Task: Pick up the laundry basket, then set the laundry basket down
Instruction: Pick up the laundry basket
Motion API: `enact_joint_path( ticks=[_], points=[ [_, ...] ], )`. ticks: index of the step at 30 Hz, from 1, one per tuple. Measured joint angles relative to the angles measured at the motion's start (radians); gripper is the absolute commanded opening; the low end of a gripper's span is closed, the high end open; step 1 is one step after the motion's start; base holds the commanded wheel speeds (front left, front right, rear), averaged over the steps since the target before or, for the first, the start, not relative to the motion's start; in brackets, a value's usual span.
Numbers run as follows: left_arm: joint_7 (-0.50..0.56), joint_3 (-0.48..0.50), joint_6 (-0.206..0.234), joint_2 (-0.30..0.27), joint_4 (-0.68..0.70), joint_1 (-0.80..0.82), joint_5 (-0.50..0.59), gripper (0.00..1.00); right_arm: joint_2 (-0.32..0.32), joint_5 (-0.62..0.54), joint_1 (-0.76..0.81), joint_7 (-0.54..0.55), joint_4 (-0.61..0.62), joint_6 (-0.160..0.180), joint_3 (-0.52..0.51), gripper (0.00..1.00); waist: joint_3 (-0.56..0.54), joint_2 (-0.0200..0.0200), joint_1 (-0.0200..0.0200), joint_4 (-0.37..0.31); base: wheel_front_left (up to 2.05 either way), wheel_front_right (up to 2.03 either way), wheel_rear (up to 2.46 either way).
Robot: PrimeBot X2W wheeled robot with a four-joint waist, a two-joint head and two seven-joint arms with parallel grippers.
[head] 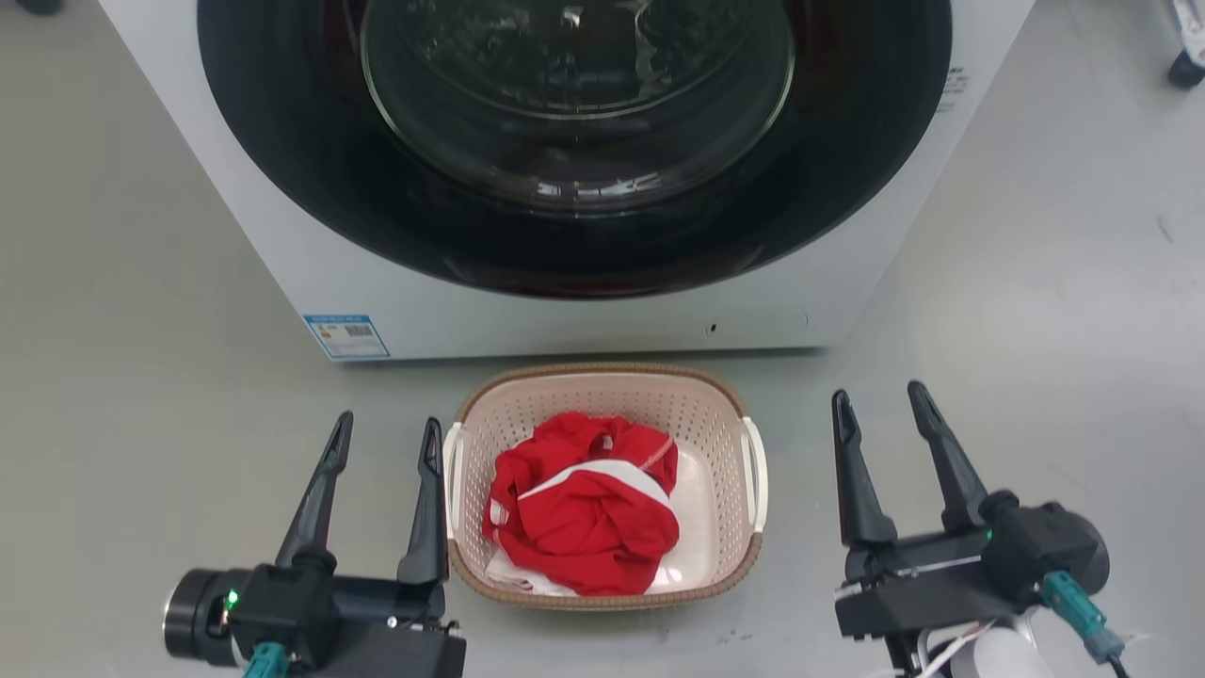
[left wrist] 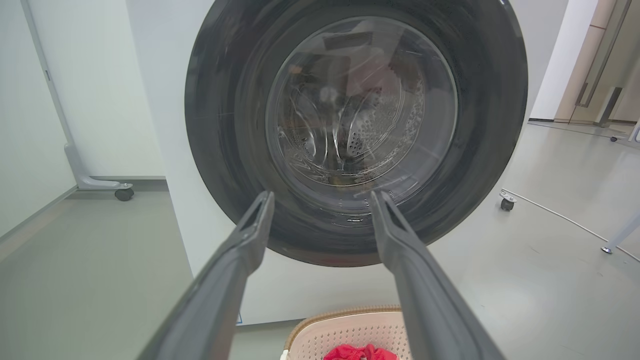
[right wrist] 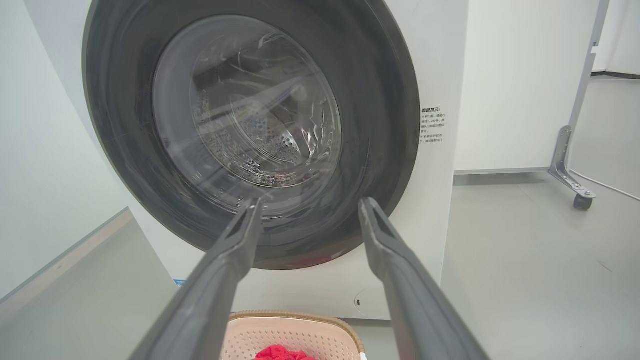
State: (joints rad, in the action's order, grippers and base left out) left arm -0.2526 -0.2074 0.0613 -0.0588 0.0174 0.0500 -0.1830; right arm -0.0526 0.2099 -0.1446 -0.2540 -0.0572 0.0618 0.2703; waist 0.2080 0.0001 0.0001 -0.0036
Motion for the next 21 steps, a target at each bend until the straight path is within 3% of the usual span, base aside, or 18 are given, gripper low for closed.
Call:
enact_joint_path(
  ticks=[21],
  points=[
    [0.0,0.036,-0.01,0.011,-0.216,0.281,-0.016,1.0,-0.002,-0.001,-0.277,-0.003,-0.196,-0.027,-0.028,1.0,0.282,0.0001,0.0001,-0.001,0.0,0.0,0.0]
  ],
)
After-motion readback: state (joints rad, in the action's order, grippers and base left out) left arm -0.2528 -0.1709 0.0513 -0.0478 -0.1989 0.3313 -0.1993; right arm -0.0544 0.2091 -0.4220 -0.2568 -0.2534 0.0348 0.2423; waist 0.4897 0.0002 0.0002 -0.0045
